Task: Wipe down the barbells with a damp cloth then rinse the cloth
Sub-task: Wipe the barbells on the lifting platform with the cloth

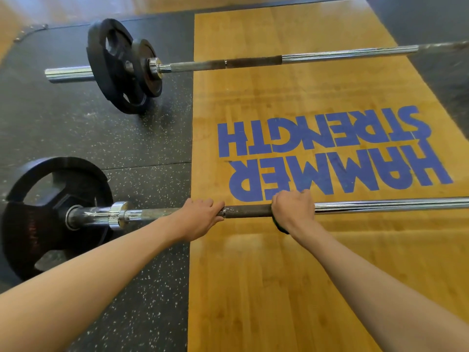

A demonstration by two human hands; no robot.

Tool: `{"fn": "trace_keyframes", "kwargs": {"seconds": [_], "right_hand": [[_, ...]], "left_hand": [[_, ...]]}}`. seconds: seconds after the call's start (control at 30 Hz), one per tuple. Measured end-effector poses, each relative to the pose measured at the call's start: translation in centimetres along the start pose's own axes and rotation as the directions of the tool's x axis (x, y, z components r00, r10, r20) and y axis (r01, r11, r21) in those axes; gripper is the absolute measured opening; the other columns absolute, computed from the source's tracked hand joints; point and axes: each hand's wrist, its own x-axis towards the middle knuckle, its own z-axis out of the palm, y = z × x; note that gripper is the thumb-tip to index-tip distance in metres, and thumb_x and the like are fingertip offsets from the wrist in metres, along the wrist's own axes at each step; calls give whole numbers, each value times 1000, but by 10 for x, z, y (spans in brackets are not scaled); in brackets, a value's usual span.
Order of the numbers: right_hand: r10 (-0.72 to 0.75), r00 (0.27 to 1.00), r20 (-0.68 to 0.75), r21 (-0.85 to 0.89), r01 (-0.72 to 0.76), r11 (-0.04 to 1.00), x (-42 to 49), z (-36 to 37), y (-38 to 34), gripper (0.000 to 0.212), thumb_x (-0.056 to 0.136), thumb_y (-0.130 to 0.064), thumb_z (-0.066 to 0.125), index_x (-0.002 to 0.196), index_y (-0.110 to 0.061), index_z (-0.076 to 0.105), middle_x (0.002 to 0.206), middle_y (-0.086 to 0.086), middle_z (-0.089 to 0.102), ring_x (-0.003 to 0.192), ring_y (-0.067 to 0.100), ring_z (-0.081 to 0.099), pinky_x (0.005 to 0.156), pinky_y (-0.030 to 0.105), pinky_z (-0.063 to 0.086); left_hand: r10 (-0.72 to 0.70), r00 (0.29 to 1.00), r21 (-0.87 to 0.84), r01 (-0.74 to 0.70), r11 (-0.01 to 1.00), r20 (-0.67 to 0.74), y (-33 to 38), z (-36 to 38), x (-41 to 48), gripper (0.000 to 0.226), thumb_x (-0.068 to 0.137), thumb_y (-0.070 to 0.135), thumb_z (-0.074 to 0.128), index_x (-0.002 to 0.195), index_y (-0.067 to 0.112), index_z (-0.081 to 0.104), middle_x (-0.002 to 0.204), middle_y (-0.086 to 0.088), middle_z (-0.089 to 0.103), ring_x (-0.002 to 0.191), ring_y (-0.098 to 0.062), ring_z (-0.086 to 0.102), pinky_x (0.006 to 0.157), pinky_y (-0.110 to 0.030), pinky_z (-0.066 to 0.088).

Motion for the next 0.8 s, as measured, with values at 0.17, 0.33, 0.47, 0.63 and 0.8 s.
{"fn": "trace_keyframes", "kwargs": {"seconds": [0.17, 0.33, 0.47, 0.63, 0.8], "right_hand": [[-159, 940, -303, 73, 189, 979, -9, 32, -18, 36, 106, -24, 36, 73, -21, 49, 59, -5, 45, 53, 22, 44, 83, 43, 47], [-263, 836, -483, -40, 279, 960, -22, 48, 40, 33, 109, -28, 38, 86, -21, 60, 73, -6, 59, 66, 22, 55, 80, 39, 41], [-21, 941, -336, 14, 27, 1000, -10, 32, 76, 35, 103, -23, 41, 71, -21, 54, 59, -9, 52, 56, 18, 52, 87, 40, 41], [-2, 955, -295, 229, 73, 971, 1, 22, 57, 38, 104, -19, 46, 68, -20, 59, 56, -3, 55, 52, 23, 54, 56, 35, 48], [203, 799, -566, 545, 178, 819, -4, 8, 57, 52, 105, -28, 37, 54, -18, 40, 47, -6, 38, 41, 13, 38, 44, 28, 25]], "left_hand": [[-2, 1000, -1, 2, 1000, 13, 0, -2, 1, 35, 108, 47, 22, 129, 23, 37, 109, 0, 51, 86, -22, 47, 78, -39, 36], [12, 1000, -7, -12, 1000, 5, 0, 0, -2, 35, 108, 47, 22, 128, 22, 38, 109, 1, 50, 86, -20, 43, 77, -37, 33], [21, 1000, -12, -21, 1000, -15, 1, 2, -2, 34, 108, 46, 23, 127, 22, 38, 109, 2, 51, 86, -20, 44, 77, -35, 31], [7, 999, -8, -8, 1000, -45, 0, 3, -1, 36, 108, 47, 23, 128, 22, 40, 109, 2, 52, 87, -21, 46, 77, -36, 32], [-2, 999, -6, 2, 1000, -45, -2, 2, 1, 37, 107, 48, 22, 129, 22, 39, 111, 2, 51, 85, -18, 41, 78, -35, 31]]}}
